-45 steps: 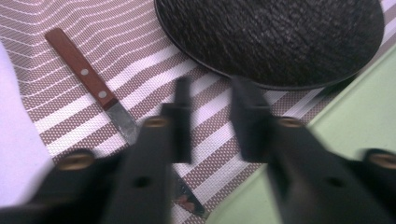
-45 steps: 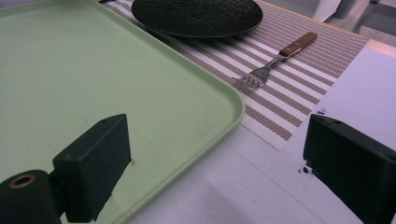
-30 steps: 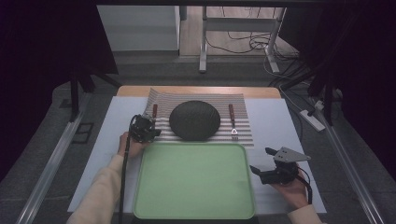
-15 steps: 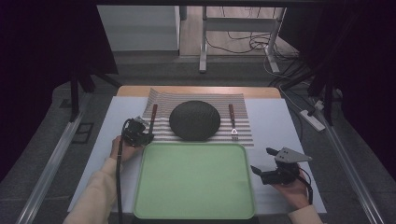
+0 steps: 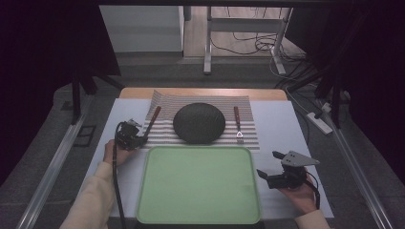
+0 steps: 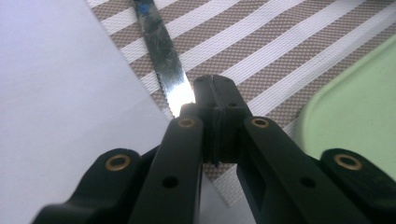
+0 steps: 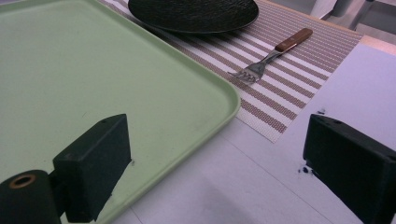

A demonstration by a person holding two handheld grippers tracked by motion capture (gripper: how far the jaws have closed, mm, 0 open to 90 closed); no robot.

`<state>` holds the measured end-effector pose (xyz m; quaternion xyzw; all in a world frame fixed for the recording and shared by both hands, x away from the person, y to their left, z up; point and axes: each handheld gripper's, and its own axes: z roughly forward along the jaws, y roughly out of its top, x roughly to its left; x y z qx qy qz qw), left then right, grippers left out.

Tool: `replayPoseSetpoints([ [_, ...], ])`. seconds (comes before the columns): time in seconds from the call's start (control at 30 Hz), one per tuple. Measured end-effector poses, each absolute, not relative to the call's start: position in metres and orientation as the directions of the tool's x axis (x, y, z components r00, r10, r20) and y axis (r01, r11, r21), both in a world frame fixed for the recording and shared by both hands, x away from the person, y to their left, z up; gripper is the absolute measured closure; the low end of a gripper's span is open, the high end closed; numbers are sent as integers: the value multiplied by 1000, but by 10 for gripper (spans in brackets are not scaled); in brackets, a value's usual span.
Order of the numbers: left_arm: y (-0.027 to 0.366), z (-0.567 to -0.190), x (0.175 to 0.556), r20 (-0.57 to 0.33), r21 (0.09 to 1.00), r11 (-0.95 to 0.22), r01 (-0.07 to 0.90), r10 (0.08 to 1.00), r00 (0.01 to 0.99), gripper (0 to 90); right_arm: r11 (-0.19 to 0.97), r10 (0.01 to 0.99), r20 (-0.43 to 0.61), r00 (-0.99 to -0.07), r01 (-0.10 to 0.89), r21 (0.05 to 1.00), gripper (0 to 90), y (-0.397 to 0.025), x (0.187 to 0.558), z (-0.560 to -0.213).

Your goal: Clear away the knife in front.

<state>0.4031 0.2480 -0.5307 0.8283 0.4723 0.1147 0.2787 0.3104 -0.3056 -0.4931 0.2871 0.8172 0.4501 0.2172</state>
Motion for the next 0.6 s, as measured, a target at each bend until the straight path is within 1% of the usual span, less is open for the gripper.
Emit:
replayPoseSetpoints([
  [0.43, 259, -532, 403, -70, 570, -377, 730, 863, 500, 884, 429, 663, -93, -742, 276, 860, 76, -306, 311, -493],
  [0.6, 258, -525, 405, -70, 605, -356, 712, 867, 494, 885, 428, 669, -96, -737, 276, 861, 76, -306, 310, -493],
])
